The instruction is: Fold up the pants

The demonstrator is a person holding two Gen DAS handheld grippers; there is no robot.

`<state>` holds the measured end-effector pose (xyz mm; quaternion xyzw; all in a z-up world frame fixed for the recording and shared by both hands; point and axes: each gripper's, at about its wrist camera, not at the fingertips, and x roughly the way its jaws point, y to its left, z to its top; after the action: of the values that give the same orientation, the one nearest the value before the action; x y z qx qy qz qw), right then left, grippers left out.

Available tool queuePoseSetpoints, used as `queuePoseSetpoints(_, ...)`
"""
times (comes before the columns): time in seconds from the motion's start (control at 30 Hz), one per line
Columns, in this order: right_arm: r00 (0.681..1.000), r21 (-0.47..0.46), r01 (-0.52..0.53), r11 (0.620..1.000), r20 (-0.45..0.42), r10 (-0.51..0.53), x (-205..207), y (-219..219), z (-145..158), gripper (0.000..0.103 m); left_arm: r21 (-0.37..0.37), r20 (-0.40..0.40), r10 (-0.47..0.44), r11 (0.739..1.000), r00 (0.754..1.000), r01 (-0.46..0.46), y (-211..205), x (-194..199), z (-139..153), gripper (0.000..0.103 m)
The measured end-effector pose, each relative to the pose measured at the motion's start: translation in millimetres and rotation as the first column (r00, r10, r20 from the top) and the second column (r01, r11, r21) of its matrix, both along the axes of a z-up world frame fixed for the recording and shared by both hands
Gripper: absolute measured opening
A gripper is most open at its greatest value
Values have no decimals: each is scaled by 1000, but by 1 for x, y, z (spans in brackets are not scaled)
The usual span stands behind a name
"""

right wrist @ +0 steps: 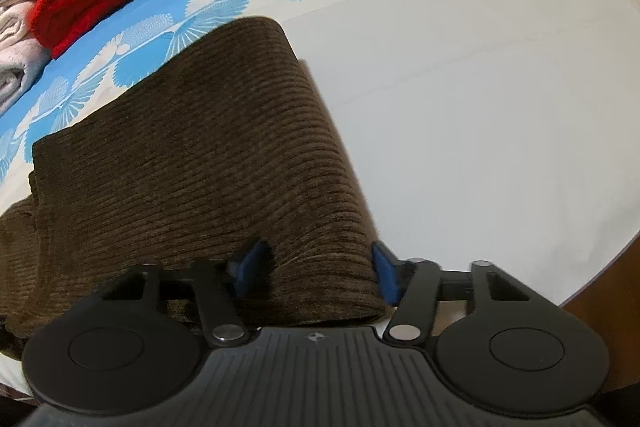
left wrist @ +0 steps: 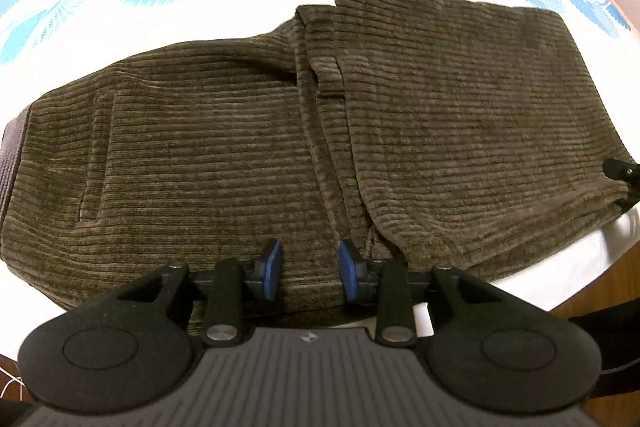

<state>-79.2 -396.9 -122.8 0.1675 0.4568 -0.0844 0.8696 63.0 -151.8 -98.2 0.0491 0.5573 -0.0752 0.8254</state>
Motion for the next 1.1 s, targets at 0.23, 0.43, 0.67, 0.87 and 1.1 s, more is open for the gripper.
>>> queuePoseSetpoints(0.23, 986, -83, -58, 995, 150, 70, -8, 17, 30, 31, -52, 99, 81, 996, 992, -76, 12, 5, 24, 36)
queuePoseSetpoints(0.43, 924, -270, -166, 948, 294, 245, -18, 56, 61, 29, -176, 209, 113, 981, 971, -77, 19, 1, 52, 38)
queuePoseSetpoints(0.67, 777, -478, -318, 819, 364, 514, -35, 117, 87, 28, -493, 240, 114, 870, 964, 20, 27, -1, 78, 65)
queuePoseSetpoints(0.87, 626, -594, -456, 663, 316, 713, -50, 168, 84, 28, -623, 195, 63, 779, 979, 74, 20, 3, 79, 81)
queuePoseSetpoints(1.1, 545, -655, -507, 560, 260, 797, -53, 198, 83, 27, -665, 167, 20, 740, 986, 98, 1, 11, 78, 82)
